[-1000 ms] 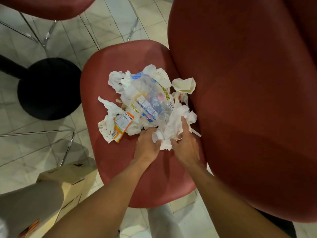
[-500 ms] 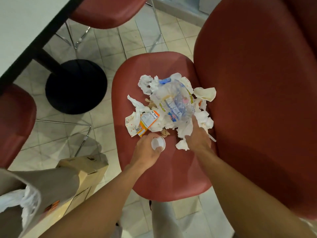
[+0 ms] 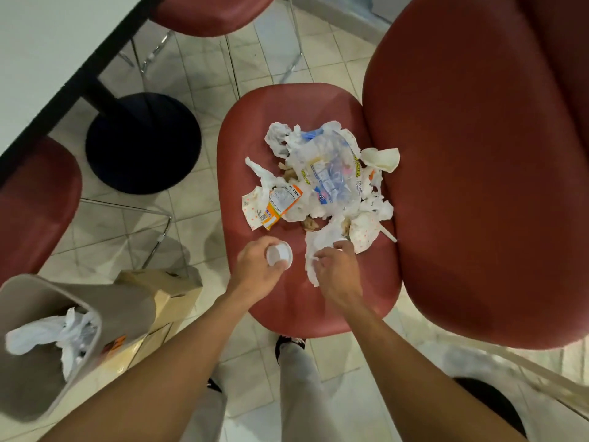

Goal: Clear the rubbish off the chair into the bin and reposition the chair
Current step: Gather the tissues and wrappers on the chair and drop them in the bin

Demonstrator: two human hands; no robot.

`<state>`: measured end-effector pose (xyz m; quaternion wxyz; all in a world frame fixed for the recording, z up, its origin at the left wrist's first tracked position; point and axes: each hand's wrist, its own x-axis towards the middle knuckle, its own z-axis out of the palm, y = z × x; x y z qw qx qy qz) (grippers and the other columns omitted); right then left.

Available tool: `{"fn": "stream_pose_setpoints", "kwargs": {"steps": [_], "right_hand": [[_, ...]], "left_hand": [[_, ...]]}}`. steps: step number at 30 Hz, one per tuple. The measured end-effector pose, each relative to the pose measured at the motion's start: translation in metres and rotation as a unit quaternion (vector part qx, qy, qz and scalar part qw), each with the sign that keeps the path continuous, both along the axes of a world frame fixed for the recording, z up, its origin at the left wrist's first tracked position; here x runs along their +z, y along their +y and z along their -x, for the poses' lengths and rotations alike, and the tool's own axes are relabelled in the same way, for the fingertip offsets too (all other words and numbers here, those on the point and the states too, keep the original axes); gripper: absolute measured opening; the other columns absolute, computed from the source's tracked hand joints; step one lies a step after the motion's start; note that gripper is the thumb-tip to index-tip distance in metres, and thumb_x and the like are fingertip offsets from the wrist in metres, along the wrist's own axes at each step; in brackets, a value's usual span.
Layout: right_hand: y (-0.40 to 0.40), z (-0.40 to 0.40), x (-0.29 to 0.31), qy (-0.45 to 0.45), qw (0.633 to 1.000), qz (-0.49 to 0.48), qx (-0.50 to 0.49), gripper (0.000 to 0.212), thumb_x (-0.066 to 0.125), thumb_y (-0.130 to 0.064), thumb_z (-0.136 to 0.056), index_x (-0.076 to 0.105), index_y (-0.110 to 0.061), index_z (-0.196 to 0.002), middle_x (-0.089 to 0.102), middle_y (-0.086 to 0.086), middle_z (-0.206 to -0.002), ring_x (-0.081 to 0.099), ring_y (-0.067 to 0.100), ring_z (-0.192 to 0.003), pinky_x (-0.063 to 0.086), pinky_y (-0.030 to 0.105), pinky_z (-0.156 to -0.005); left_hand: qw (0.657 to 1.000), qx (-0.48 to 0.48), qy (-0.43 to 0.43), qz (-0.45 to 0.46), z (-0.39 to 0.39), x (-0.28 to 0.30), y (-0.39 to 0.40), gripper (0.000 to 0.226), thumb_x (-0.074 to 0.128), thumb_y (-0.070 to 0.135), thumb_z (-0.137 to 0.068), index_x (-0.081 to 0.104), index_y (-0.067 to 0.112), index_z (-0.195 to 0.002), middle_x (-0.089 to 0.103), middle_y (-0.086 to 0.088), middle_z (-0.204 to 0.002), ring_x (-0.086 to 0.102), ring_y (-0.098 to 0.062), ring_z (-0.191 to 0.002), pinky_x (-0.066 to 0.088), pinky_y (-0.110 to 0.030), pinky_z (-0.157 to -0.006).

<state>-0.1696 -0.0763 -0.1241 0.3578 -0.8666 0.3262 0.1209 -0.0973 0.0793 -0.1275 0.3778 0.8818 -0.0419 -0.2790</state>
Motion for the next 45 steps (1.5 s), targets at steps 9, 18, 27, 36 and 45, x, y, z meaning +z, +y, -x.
{"fn": "stream_pose_setpoints", "kwargs": {"steps": [9, 18, 27, 36, 45], "right_hand": [[0.103, -0.015, 0.069, -0.033, 0.997, -0.038, 0.066, 0.019, 0.06, -0.012, -0.087, 0.07, -0.008, -0.103, 0.069, 0.008, -0.102, 0.064, 0.022, -0.092, 0.05, 0.033, -0.083], [0.249, -0.04, 0.095, -0.019, 0.984, -0.058, 0.165, 0.032, 0.062, -0.015, -0.086, 0.063, -0.015, -0.118, 0.071, 0.008, -0.106, 0.064, 0.026, -0.097, 0.044, 0.026, -0.081], [0.386, -0.054, 0.086, 0.0, 0.954, -0.083, 0.286, 0.023, 0.068, -0.023, -0.085, 0.073, -0.017, -0.107, 0.069, 0.009, -0.102, 0.064, 0.023, -0.091, 0.048, 0.028, -0.079], [0.435, -0.069, 0.057, 0.037, 0.955, -0.081, 0.284, 0.037, 0.064, -0.019, -0.087, 0.062, -0.017, -0.124, 0.068, 0.009, -0.109, 0.063, 0.024, -0.1, 0.048, 0.034, -0.093], [0.395, -0.078, 0.056, 0.042, 0.96, -0.116, 0.253, 0.038, 0.057, -0.012, -0.087, 0.059, -0.021, -0.125, 0.065, 0.005, -0.101, 0.062, 0.023, -0.095, 0.053, 0.036, -0.086]], "left_hand": [[0.996, 0.091, 0.005, -0.01, 0.01, 0.051, 0.096, 0.034, 0.07, 0.021, -0.073, 0.062, 0.033, -0.103, 0.064, 0.003, -0.109, 0.063, -0.021, -0.095, 0.051, -0.036, -0.089], [0.978, 0.208, -0.001, 0.009, 0.02, 0.077, 0.246, 0.035, 0.072, 0.023, -0.075, 0.062, 0.031, -0.108, 0.068, 0.003, -0.107, 0.064, -0.018, -0.094, 0.053, -0.039, -0.087], [0.943, 0.333, -0.003, -0.024, 0.037, 0.08, 0.386, 0.036, 0.071, 0.023, -0.074, 0.063, 0.029, -0.109, 0.064, 0.001, -0.106, 0.063, -0.018, -0.093, 0.053, -0.037, -0.086], [0.946, 0.321, 0.026, -0.049, 0.026, 0.064, 0.428, 0.054, 0.074, 0.021, -0.079, 0.055, 0.023, -0.129, 0.063, -0.004, -0.12, 0.058, -0.023, -0.11, 0.043, -0.026, -0.091], [0.955, 0.284, 0.031, -0.074, 0.017, 0.058, 0.401, 0.048, 0.071, 0.026, -0.082, 0.056, 0.025, -0.127, 0.059, -0.005, -0.124, 0.059, -0.022, -0.107, 0.046, -0.027, -0.092]]}}
